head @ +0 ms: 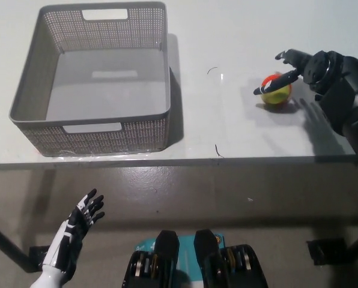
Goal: Use the right hand to pick up a tennis ball and put it into a container on the left side
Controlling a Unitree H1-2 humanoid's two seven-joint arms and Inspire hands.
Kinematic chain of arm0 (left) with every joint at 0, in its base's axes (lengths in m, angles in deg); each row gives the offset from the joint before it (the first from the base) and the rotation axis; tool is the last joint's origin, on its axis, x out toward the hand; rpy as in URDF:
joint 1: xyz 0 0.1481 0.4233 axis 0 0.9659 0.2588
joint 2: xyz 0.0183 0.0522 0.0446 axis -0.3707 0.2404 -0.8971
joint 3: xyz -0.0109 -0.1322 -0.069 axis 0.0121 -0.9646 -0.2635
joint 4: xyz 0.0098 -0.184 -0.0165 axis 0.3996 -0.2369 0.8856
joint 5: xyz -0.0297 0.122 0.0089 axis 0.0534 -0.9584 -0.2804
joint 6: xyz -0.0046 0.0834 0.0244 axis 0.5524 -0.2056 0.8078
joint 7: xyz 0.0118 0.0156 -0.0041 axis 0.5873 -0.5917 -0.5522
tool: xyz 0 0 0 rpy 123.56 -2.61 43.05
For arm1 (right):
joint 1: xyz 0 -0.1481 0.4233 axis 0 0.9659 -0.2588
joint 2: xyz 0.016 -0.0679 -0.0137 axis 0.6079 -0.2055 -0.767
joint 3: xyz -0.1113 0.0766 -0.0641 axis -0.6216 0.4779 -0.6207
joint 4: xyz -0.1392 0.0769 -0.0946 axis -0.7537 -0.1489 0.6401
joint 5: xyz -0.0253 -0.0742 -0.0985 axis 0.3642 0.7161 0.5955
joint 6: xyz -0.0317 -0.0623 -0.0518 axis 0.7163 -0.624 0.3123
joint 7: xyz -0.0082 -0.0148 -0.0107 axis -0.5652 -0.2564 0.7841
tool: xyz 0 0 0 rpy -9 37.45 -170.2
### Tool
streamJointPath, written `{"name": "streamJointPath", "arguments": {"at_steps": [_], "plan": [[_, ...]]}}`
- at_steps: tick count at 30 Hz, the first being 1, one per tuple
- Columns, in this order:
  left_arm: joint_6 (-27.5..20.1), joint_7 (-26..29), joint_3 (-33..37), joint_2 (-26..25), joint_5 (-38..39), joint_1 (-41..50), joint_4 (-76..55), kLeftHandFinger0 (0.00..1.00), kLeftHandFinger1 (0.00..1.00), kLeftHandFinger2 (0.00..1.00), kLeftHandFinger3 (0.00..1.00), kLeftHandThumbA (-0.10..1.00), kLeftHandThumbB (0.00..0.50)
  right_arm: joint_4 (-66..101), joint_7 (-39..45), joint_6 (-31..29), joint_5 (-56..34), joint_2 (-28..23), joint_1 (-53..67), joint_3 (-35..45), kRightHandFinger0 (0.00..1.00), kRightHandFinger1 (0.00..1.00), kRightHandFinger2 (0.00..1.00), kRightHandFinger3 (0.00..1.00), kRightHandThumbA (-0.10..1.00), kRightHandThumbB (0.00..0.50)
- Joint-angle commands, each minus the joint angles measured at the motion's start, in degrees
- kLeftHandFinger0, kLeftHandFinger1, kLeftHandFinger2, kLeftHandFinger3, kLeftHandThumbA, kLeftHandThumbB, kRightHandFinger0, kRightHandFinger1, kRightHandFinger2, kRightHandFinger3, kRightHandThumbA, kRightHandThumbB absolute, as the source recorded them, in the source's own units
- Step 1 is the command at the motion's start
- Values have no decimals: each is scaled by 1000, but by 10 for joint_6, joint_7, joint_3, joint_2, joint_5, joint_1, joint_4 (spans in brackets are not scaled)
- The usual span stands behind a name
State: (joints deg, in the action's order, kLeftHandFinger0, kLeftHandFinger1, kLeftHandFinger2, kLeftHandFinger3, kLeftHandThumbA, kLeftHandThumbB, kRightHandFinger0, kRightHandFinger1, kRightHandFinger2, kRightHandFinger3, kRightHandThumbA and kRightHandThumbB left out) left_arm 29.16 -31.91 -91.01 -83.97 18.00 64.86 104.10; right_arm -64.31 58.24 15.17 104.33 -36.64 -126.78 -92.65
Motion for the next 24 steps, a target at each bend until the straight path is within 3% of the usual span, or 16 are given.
{"name": "streamJointPath", "arguments": {"at_steps": [1,6,12,18,24], "plan": [[-11,-7,-2,-12,11,-8,-10,1000,1000,1000,1000,1000,198,-2,-27,-2,12,2,-30,-12,1000,1000,1000,1000,1000,466],[-6,-4,-5,-13,11,-9,-17,1000,1000,1000,1000,1000,193,-7,-19,1,3,4,-31,-9,1000,1000,1000,1000,984,445],[-5,-3,-5,-13,11,-9,-17,1000,1000,1000,1000,1000,193,-15,-15,5,-10,6,-27,2,1000,1000,1000,1000,945,448],[-9,-3,-5,-13,11,-11,-12,1000,1000,1000,1000,1000,200,-20,-24,-2,-14,10,-19,5,1000,1000,1000,1000,944,492],[-5,-1,-6,-14,10,-11,-14,1000,1000,1000,1000,1000,197,-25,-19,-2,-14,13,-15,5,1000,1000,1000,1000,941,476]]}}
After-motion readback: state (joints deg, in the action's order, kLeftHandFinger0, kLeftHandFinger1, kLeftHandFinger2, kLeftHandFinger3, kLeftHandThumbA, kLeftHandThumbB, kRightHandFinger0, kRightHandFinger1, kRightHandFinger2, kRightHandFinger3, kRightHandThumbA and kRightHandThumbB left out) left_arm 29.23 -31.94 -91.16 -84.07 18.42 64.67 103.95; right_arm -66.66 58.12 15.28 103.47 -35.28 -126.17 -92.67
